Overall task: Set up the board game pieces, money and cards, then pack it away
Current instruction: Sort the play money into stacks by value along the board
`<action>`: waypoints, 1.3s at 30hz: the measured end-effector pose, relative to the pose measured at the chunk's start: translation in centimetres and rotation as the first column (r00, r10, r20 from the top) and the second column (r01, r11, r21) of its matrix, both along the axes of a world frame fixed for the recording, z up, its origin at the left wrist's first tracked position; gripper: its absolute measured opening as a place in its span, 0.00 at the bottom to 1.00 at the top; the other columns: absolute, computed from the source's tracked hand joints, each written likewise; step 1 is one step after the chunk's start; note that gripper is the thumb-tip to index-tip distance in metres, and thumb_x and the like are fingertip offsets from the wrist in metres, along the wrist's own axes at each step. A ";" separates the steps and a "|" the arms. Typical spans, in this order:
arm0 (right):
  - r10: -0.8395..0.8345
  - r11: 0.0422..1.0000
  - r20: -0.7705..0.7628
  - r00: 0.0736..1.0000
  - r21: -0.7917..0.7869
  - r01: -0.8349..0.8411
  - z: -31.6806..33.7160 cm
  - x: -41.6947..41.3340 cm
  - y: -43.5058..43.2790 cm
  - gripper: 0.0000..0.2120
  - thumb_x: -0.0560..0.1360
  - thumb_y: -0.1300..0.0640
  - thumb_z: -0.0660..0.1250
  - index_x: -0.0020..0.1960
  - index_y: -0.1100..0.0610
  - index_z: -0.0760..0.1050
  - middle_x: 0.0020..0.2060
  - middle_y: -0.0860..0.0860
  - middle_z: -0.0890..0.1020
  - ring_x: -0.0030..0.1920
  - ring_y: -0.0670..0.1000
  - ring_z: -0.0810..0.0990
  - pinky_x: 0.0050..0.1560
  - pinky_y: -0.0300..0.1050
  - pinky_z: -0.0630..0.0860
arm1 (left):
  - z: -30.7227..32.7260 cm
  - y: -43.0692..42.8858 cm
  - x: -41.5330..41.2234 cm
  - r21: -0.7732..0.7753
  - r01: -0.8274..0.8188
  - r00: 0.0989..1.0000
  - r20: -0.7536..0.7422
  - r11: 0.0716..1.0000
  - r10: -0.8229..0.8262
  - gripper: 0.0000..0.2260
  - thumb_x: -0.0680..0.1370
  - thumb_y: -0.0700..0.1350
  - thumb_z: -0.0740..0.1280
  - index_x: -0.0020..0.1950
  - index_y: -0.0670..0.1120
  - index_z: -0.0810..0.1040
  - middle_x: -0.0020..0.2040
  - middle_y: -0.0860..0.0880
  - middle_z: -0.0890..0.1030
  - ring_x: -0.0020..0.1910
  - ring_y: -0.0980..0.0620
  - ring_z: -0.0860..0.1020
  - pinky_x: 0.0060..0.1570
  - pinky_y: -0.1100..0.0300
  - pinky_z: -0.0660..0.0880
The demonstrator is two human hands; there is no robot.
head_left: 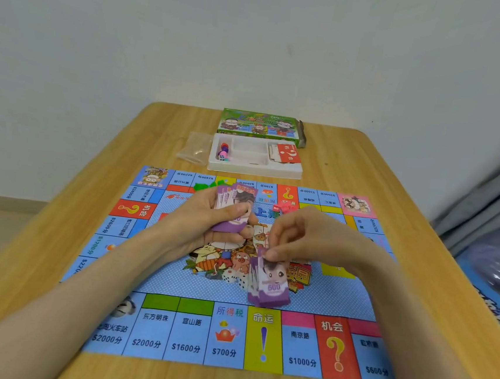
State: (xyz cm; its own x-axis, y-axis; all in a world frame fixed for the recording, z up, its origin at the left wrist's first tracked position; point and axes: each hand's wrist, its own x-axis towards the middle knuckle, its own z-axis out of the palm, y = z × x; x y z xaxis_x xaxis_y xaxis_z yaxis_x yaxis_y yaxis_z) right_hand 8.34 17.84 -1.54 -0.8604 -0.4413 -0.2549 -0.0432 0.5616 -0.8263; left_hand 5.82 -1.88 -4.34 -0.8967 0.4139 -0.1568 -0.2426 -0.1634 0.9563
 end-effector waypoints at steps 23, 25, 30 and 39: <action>0.308 0.896 -0.060 0.949 0.353 -0.268 0.1 1.0 -0.3 0.29 0.63 0.50 0.79 0.59 0.41 0.68 0.55 0.44 0.66 0.56 0.44 0.70 0.52 0.41 0.74 | 0.1 0.0 0.0 -0.010 0.012 1.000 -0.002 1.000 -0.012 0.15 0.69 0.43 0.68 0.54 0.40 0.74 0.37 0.46 0.83 0.31 0.52 0.81 0.28 0.64 0.79; 0.354 0.858 -0.057 0.933 0.416 -0.300 0.1 1.3 -0.4 0.32 0.64 0.50 0.78 0.61 0.41 0.64 0.56 0.42 0.63 0.57 0.43 0.68 0.52 0.38 0.72 | 0.1 0.0 0.0 -0.009 0.016 1.000 -0.002 1.000 -0.016 0.14 0.69 0.43 0.68 0.53 0.41 0.75 0.36 0.46 0.83 0.31 0.52 0.81 0.28 0.65 0.79; 0.413 0.822 -0.114 0.903 0.473 -0.317 -0.3 1.6 -0.7 0.30 0.67 0.51 0.75 0.62 0.41 0.62 0.52 0.39 0.62 0.55 0.41 0.65 0.51 0.36 0.71 | 0.2 0.0 0.0 -0.012 0.017 1.000 0.004 1.000 -0.017 0.14 0.69 0.43 0.68 0.53 0.41 0.75 0.35 0.46 0.83 0.30 0.53 0.81 0.27 0.65 0.78; 0.429 0.833 -0.170 0.887 0.455 -0.315 -0.4 1.7 -1.1 0.20 0.69 0.48 0.73 0.57 0.38 0.70 0.54 0.45 0.65 0.55 0.46 0.67 0.55 0.44 0.72 | 0.1 0.1 0.0 -0.015 0.010 1.000 0.009 1.000 -0.009 0.14 0.70 0.42 0.68 0.54 0.40 0.74 0.37 0.43 0.83 0.30 0.52 0.81 0.27 0.65 0.78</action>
